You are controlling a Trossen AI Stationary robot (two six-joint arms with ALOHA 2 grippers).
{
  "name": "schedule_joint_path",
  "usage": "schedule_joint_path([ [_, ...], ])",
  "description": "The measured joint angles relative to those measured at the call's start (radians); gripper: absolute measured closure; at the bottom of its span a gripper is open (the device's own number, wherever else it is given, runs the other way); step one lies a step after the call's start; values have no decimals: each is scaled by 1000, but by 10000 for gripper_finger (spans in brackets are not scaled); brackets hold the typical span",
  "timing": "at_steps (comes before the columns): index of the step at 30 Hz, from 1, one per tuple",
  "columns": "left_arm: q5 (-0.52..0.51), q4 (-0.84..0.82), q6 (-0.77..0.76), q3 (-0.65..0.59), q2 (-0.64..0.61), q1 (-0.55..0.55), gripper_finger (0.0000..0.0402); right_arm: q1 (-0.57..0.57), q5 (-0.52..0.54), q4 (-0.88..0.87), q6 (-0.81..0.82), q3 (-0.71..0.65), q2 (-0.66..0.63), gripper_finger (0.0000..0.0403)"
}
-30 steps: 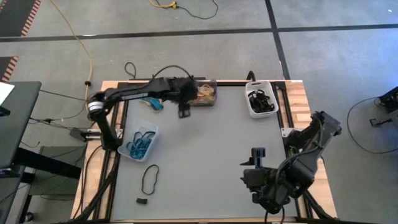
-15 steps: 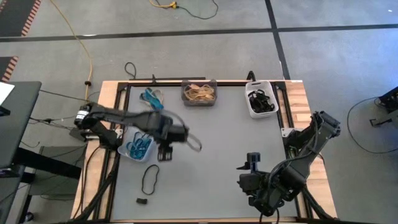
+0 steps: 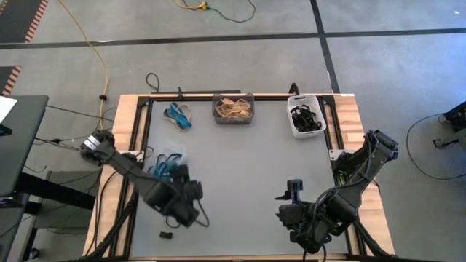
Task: Sort rubber bands into baskets
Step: Put the black rubber band into the white bin
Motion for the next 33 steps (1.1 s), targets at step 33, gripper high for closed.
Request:
schedule_joint_path([
  [33, 27, 631, -486, -623, -4, -161, 210, -5, 2, 31, 1, -4, 0, 138],
])
